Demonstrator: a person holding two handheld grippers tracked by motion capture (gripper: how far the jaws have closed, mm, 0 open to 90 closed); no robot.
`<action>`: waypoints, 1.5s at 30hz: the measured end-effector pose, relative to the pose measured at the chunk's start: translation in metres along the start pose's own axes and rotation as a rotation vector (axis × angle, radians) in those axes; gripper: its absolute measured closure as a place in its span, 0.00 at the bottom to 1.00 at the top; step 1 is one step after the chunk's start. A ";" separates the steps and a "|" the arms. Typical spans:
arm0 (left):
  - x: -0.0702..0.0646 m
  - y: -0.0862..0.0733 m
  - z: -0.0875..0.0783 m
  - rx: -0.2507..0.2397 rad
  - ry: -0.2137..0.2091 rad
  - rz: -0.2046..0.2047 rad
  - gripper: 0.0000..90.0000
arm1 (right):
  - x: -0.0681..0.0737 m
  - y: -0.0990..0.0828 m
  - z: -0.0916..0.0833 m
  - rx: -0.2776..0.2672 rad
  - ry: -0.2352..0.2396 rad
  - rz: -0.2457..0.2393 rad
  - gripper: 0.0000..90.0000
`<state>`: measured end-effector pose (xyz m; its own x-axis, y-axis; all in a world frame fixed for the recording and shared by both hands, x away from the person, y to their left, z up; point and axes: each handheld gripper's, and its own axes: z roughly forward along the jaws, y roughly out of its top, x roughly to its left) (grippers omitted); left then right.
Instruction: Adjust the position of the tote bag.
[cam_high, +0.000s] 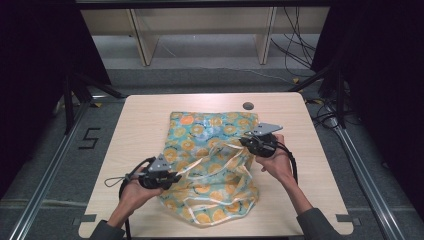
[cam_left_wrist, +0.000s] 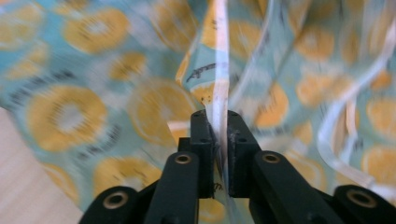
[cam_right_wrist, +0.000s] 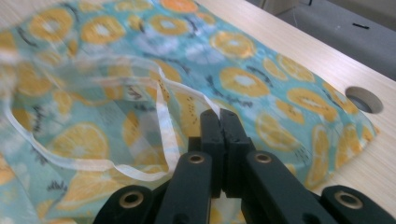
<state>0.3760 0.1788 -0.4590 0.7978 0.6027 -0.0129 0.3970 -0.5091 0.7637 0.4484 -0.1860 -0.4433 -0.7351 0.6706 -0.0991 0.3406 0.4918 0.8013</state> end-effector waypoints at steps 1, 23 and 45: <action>0.006 0.003 -0.002 -0.021 0.005 -0.021 0.94 | -0.001 -0.001 0.000 0.011 0.000 0.008 1.00; 0.061 0.015 0.023 0.049 0.120 -0.094 0.81 | 0.001 0.001 -0.016 0.010 -0.111 0.076 0.55; -0.025 0.045 -0.017 0.091 0.049 0.065 0.49 | 0.072 -0.024 -0.016 0.267 0.051 -0.067 0.76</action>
<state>0.3663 0.1512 -0.4134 0.8012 0.5945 0.0677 0.3862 -0.6002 0.7004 0.3778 -0.1587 -0.4605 -0.7877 0.6059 -0.1114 0.4277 0.6679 0.6091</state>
